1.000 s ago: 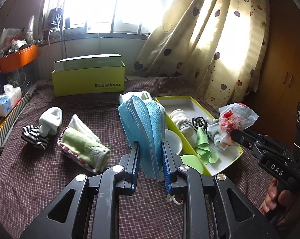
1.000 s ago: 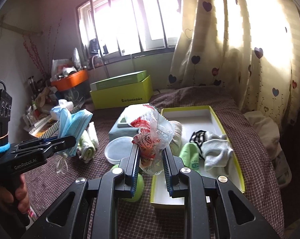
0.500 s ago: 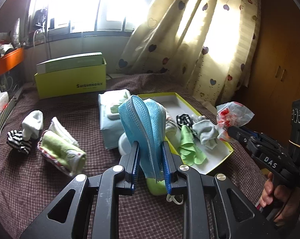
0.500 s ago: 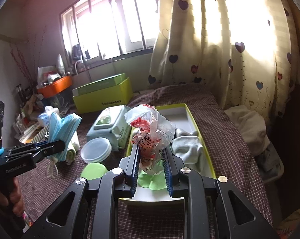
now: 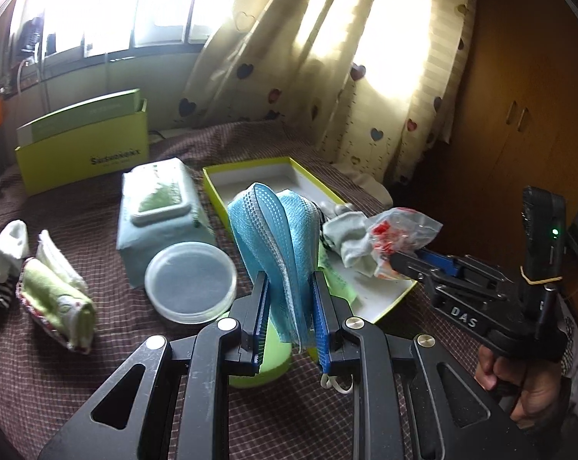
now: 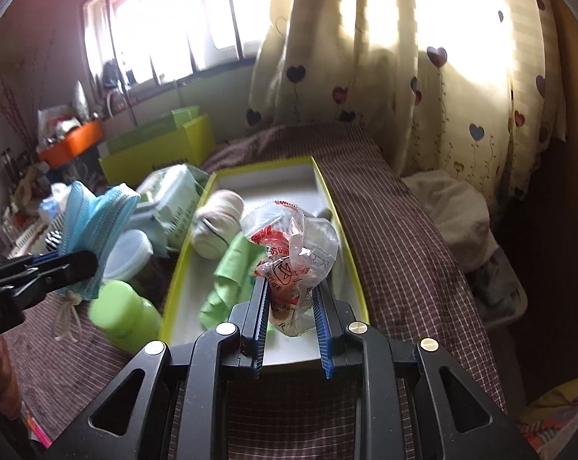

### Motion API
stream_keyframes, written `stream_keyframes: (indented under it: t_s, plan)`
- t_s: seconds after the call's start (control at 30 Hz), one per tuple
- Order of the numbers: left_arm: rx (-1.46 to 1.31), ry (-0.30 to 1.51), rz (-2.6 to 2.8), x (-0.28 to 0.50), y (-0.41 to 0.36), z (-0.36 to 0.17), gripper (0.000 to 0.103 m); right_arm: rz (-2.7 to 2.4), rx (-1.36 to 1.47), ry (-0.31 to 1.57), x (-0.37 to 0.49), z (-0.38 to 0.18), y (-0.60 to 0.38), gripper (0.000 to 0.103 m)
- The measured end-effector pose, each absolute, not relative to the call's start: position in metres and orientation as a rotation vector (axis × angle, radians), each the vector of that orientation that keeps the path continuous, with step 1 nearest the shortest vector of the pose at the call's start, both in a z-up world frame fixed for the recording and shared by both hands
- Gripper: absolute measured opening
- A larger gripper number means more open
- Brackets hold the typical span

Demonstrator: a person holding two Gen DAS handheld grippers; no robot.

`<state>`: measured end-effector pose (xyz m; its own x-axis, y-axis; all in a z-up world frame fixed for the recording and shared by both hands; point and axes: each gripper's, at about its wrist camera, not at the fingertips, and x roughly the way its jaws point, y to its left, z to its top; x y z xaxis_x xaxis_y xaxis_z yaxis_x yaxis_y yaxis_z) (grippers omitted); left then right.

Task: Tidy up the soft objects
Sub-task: 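Lower the bag into the tray and open the right tool while the left releases the mask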

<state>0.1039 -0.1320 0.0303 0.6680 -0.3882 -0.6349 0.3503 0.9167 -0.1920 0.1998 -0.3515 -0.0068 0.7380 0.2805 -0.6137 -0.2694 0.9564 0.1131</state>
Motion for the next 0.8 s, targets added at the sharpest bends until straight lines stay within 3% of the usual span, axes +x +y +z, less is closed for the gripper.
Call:
stream_keyframes:
  t_s: [0.8]
  plan:
    - [-0.043, 0.815, -0.445, 0.141, -0.167, 0.007, 0.022, 0.364, -0.022, 0.719, 0.253, -0.025, -0.338, 0.022]
